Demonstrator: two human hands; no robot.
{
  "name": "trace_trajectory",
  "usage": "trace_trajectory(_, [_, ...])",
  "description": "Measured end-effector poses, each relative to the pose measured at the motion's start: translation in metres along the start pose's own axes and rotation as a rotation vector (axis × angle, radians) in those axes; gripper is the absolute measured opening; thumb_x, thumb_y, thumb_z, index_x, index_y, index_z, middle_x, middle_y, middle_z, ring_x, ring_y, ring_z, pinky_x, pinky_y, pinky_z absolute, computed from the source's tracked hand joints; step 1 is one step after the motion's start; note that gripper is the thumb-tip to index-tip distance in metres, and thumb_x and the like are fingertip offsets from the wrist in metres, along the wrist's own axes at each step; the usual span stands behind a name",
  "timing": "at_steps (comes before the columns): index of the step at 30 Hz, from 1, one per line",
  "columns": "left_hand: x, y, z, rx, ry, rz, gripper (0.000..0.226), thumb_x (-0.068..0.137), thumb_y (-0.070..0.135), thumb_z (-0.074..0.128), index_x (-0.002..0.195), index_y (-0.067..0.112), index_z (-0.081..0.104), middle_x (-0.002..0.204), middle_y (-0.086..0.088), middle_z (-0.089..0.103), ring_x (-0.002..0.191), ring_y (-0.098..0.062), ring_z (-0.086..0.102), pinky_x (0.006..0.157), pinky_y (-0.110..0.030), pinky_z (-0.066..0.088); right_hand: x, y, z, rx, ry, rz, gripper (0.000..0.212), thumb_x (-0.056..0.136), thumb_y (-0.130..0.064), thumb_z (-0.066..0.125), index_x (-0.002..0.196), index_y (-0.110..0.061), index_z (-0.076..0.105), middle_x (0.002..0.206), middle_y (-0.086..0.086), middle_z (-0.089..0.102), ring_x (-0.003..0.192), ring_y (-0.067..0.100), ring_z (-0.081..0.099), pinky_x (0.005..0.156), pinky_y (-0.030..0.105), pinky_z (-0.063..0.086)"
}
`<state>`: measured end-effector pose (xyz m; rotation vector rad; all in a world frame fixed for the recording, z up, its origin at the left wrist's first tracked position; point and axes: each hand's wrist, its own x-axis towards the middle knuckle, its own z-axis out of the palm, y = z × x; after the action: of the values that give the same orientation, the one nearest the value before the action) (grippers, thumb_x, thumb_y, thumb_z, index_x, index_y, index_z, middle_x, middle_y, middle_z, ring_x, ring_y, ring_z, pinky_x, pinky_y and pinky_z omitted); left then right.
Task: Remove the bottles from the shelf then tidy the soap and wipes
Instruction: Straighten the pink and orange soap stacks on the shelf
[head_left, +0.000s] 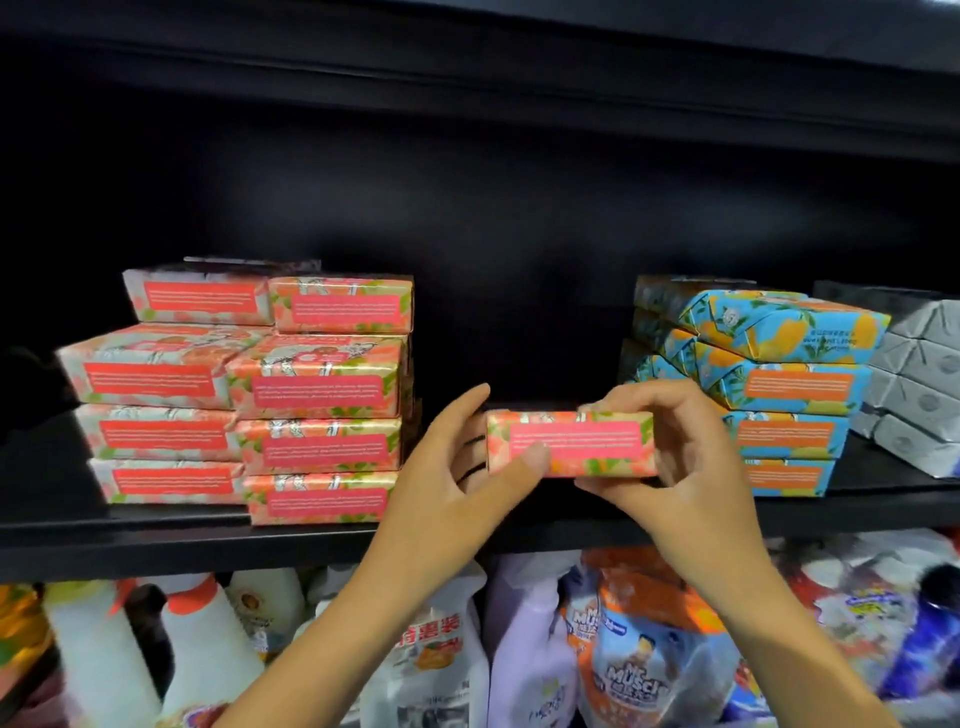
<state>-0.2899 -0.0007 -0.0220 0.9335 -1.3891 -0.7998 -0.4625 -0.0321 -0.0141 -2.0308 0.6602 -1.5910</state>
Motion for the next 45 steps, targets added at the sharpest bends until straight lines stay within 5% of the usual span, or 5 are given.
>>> trace_trajectory(4, [0.001, 0.0, -0.001, -0.07, 0.029, 0.059, 0.061, 0.058, 0.02, 0.083, 0.113, 0.017, 0.059, 0.105, -0.002, 0.069, 0.091, -0.006, 0.068, 0.07, -0.014, 0.051, 0.0, 0.005, 0.002, -0.046, -0.044, -0.057, 0.05, 0.067, 0.0, 0.078, 0.094, -0.03, 0.048, 0.11, -0.009, 0.06, 0.115, 0.013, 0.056, 0.089, 0.03, 0.05])
trace_trajectory(10, [-0.007, -0.016, 0.0, -0.054, 0.023, 0.177, 0.072, 0.058, 0.024, 0.086, 0.122, 0.03, 0.055, 0.12, 0.006, 0.062, 0.114, -0.011, 0.06, 0.089, -0.029, 0.053, 0.008, -0.002, -0.013, -0.145, -0.292, 0.091, 0.069, 0.054, -0.047, 0.078, 0.12, -0.042, 0.057, 0.124, -0.024, 0.05, 0.115, -0.006, 0.049, 0.084, 0.007, 0.042])
trace_trajectory(17, [-0.026, -0.01, -0.008, 0.746, -0.011, 0.304, 0.077, 0.088, 0.051, 0.054, 0.137, 0.052, -0.006, 0.133, 0.038, 0.026, 0.124, 0.018, 0.028, 0.096, 0.001, 0.024, 0.018, 0.01, -0.008, -0.339, -0.167, 0.105, 0.073, 0.053, -0.042, 0.086, 0.119, -0.028, 0.059, 0.115, -0.019, 0.053, 0.107, -0.008, 0.05, 0.082, 0.004, 0.04])
trace_trajectory(23, [-0.025, -0.035, -0.021, 1.193, 0.023, 0.488, 0.039, 0.083, 0.042, 0.052, 0.106, 0.016, 0.07, 0.091, 0.003, 0.07, 0.083, -0.018, 0.067, 0.06, -0.024, 0.055, 0.036, 0.037, 0.015, -0.494, -0.159, 0.159, 0.068, 0.065, -0.031, 0.083, 0.125, -0.016, 0.057, 0.114, -0.007, 0.049, 0.095, -0.001, 0.049, 0.079, -0.002, 0.032])
trace_trajectory(45, [-0.018, -0.033, -0.023, 1.167, 0.046, 0.486, 0.024, 0.067, 0.039, 0.068, 0.079, 0.02, 0.076, 0.074, 0.007, 0.071, 0.064, -0.015, 0.067, 0.055, -0.02, 0.052, 0.047, 0.037, 0.038, -0.725, -0.29, -0.025, 0.033, 0.08, -0.021, 0.072, 0.111, -0.01, 0.067, 0.11, 0.0, 0.062, 0.099, 0.013, 0.057, 0.088, 0.028, 0.046])
